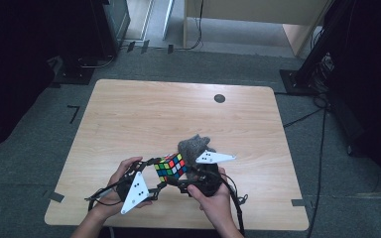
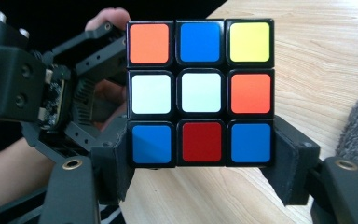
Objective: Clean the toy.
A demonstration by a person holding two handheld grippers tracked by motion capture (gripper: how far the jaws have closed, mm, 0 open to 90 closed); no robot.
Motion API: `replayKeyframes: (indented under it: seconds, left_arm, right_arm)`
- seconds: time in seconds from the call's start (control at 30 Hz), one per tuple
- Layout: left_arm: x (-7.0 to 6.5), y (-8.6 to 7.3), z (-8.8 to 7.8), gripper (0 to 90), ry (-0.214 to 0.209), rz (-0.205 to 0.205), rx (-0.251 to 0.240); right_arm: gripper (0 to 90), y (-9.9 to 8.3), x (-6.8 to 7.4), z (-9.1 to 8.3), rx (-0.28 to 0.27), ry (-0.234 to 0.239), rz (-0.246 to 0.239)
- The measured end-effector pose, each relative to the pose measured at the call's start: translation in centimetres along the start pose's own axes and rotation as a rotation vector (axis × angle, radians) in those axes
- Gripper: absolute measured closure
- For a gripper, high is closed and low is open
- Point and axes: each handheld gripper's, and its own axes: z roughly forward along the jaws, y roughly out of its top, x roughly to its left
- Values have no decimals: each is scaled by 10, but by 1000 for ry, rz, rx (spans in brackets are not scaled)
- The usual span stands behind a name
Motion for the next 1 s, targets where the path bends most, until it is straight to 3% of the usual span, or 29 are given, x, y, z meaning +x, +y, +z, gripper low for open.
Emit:
replayKeyframes:
  seconds: [0.2, 0.43, 0.57, 0.67, 0.73, 0.9, 1.0]
  left_arm:
    - [0, 0, 0, 329, -10, -9, 3]
    - [14, -6, -3, 330, 3, -134, -14]
    - [22, -8, -6, 330, -27, -215, -22]
    - [28, -9, -8, 330, -48, -278, -34]
    - [33, -11, -9, 330, -58, -329, -50]
    - [45, -15, -15, 330, -58, -437, -85]
    - [50, -18, -17, 330, -52, -478, -96]
  right_arm:
    - [268, 2, -3, -3, -26, 38, 8]
    - [237, 6, -6, -15, -120, 66, 22]
    - [237, 9, -4, -25, -187, 44, -15]
    - [240, 11, -7, -36, -256, -3, -18]
    - [241, 11, -10, -41, -270, -50, -12]
    - [266, 7, -28, -39, -180, -272, -55]
    - [262, 1, -40, -28, -111, -316, -53]
